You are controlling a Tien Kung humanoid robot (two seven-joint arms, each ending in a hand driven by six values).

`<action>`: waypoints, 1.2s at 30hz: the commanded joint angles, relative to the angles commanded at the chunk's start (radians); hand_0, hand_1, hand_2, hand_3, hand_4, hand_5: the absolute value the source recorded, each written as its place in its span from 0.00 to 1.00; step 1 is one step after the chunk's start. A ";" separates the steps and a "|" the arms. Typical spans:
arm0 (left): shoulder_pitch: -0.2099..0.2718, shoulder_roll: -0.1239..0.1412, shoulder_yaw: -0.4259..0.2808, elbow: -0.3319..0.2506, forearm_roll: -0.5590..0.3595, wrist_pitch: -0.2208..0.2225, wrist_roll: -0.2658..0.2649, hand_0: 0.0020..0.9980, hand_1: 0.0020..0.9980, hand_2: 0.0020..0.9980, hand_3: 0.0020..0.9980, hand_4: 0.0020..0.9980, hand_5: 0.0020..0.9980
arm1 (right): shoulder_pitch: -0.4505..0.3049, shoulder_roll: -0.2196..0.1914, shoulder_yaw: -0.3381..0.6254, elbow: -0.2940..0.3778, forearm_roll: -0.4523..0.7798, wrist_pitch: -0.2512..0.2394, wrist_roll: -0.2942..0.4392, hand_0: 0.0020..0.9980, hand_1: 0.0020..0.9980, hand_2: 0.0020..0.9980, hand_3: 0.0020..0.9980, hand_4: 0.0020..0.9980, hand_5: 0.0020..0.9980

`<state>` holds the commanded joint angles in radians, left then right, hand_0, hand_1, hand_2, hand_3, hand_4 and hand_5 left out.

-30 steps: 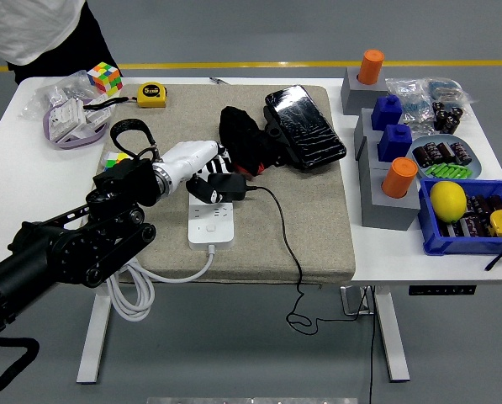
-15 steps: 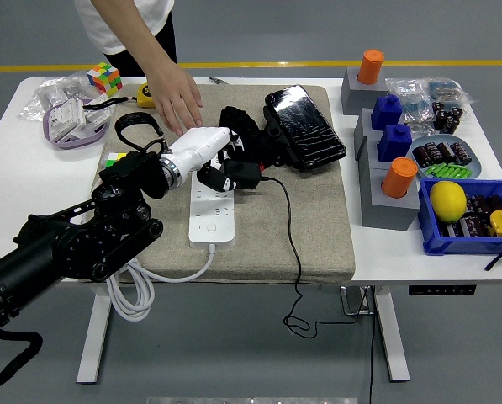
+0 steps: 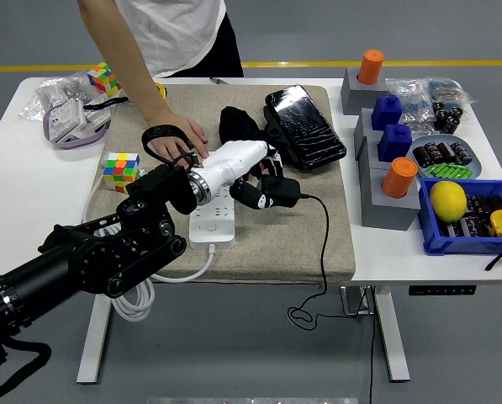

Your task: Pull the plug out and thorw away

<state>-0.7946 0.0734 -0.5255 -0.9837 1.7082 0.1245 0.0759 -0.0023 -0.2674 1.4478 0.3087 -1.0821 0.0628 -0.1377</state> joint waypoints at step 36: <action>0.245 0.142 -0.308 -0.318 0.123 -0.117 0.123 0.49 0.62 0.60 0.96 1.00 0.42 | -0.009 0.006 0.026 -0.003 -0.009 0.004 0.002 0.57 0.65 0.67 0.57 0.97 0.51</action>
<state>-0.5498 0.2156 -0.8335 -1.3018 1.8309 0.0078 0.1986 -0.0108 -0.2609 1.4738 0.3052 -1.0910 0.0663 -0.1355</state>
